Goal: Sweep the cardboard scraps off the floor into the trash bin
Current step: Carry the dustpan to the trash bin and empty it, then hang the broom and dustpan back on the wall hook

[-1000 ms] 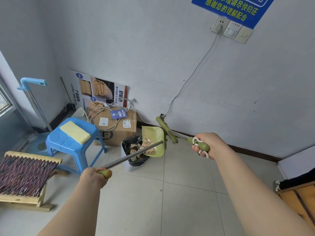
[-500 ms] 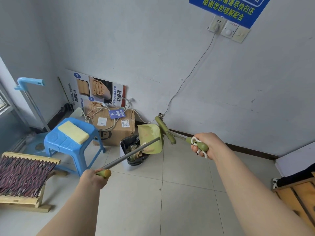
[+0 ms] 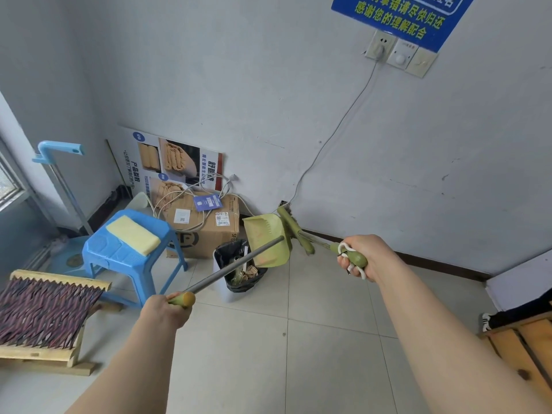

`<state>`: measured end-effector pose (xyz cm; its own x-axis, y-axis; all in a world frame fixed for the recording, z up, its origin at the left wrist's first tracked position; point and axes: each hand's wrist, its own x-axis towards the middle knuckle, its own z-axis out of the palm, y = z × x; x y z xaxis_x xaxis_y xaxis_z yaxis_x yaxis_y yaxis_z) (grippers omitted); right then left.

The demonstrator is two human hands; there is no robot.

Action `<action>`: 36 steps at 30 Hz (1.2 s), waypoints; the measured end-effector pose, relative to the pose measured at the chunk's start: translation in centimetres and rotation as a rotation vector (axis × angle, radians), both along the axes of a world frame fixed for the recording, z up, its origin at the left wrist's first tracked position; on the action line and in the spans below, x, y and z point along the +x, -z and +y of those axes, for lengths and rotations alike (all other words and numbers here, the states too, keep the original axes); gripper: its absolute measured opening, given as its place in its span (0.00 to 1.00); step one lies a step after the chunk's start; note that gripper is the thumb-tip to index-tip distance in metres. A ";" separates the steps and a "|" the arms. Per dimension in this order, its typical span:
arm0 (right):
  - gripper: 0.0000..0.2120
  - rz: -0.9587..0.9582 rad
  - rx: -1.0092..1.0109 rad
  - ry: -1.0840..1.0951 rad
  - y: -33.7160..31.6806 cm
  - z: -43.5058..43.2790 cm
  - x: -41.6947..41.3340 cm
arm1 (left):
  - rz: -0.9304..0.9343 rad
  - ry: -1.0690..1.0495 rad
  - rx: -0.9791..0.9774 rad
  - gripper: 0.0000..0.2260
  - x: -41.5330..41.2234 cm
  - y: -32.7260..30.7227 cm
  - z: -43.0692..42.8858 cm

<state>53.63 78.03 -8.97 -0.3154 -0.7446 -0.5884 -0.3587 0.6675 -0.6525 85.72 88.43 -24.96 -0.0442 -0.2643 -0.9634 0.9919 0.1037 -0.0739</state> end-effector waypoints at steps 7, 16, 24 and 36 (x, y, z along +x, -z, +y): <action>0.09 -0.011 0.001 0.024 0.0 0.4 0.0 | -0.207 0.216 0.002 0.08 0.7 -2.4 -1.1; 0.11 -0.075 -0.007 0.071 -0.8 1.5 -2.0 | -0.606 0.462 -0.080 0.16 -0.8 -8.5 -3.4; 0.14 -0.129 -0.001 0.118 -2.2 2.9 -6.9 | -1.088 0.746 -0.318 0.14 -6.3 -12.6 -6.6; 0.08 -0.635 -0.075 0.315 -5.2 -2.0 -21.2 | -1.781 1.342 -0.615 0.23 -21.0 -14.7 -15.6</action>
<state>32.39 76.03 -3.76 -0.1355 -0.7199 -0.6807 0.3083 0.6223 -0.7195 64.74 72.87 -10.22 0.1181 -0.9902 -0.0750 -0.4501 -0.1207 0.8848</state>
